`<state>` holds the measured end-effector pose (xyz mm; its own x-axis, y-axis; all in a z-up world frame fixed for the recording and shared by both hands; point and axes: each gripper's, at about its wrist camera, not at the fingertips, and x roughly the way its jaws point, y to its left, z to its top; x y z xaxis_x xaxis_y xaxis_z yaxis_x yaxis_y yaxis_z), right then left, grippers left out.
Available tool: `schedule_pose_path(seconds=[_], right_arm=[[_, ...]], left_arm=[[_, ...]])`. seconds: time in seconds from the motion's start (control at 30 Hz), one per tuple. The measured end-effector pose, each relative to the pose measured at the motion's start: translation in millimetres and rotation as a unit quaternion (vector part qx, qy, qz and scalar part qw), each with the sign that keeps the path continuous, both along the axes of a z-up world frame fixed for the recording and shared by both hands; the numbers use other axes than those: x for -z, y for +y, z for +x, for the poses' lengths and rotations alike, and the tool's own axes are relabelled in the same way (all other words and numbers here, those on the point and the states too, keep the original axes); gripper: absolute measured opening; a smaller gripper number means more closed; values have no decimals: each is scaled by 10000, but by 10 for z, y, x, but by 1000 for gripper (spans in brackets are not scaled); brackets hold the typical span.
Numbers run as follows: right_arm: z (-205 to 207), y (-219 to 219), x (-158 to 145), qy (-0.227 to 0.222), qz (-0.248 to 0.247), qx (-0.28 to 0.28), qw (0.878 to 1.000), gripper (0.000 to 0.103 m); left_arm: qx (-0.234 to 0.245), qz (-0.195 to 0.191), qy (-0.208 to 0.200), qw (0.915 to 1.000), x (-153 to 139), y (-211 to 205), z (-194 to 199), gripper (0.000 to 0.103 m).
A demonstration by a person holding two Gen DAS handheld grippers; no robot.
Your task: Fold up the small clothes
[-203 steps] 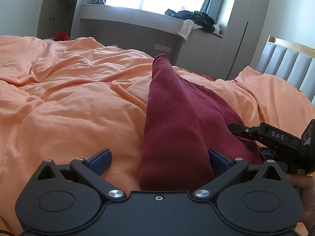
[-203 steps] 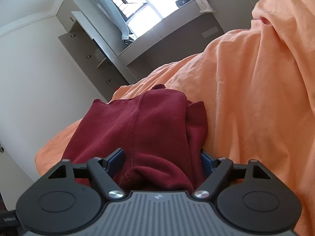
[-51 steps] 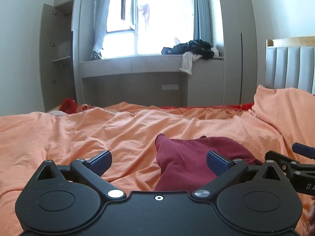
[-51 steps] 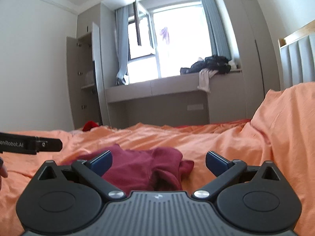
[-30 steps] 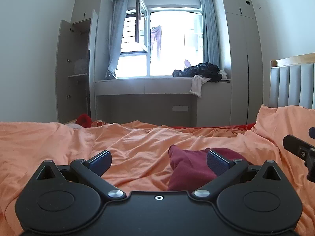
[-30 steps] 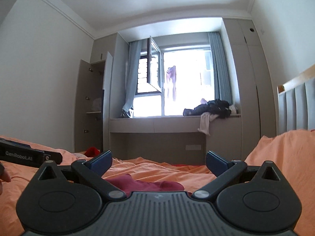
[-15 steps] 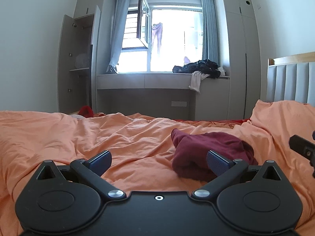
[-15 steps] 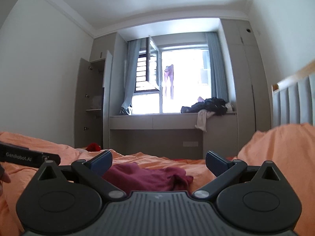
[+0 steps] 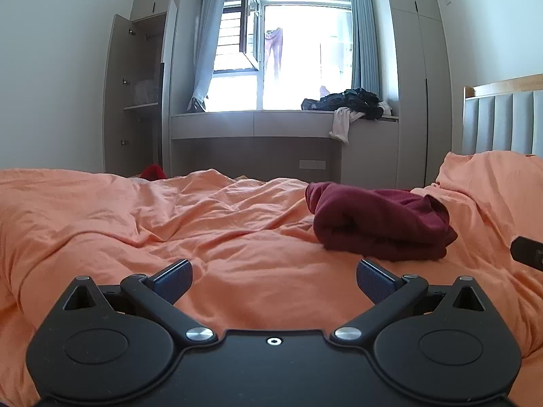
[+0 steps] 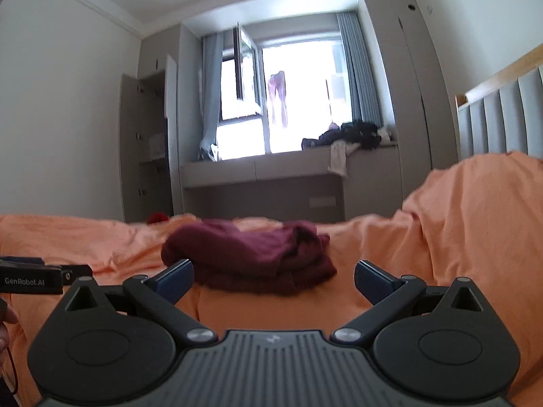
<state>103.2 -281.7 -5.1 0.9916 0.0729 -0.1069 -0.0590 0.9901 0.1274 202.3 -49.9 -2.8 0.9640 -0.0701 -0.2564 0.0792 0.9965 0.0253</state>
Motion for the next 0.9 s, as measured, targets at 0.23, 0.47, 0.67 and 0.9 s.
schedule_pose_path(seconds=[0.23, 0.47, 0.67, 0.9], right_arm=[[-59, 67, 120, -150, -20, 96, 9998, 103], [-10, 93, 222, -155, -22, 147, 9998, 103], [35, 89, 276, 19, -22, 159, 9999, 103], [48, 70, 271, 54, 36, 177, 9998, 103]], left_arm=[[43, -141, -92, 9998, 198, 65, 59, 103], [119, 92, -156, 9998, 282, 9, 54, 103], [93, 107, -170, 9998, 295, 5, 22, 103], [126, 227, -114, 9996, 330, -16, 22, 103]])
